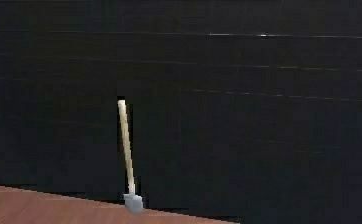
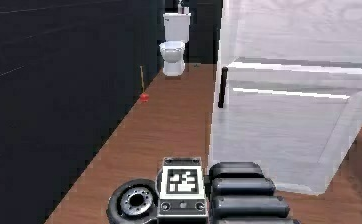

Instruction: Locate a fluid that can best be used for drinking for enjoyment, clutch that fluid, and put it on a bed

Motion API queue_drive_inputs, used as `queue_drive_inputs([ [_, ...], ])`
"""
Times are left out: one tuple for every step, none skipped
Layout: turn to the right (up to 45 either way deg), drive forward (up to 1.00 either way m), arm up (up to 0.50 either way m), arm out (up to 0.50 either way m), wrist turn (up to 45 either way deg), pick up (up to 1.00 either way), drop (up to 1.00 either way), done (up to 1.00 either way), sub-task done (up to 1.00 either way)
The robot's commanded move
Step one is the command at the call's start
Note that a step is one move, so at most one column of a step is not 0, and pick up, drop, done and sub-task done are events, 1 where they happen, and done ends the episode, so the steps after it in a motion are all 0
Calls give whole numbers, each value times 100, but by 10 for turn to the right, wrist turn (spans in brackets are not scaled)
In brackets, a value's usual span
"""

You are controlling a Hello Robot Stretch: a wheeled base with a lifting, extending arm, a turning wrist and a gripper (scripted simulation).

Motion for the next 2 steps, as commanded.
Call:
queue_drive_inputs([
  [240,0,0,0,0,0,0,0,0],
  [0,10,0,0,0,0,0,0,0],
])
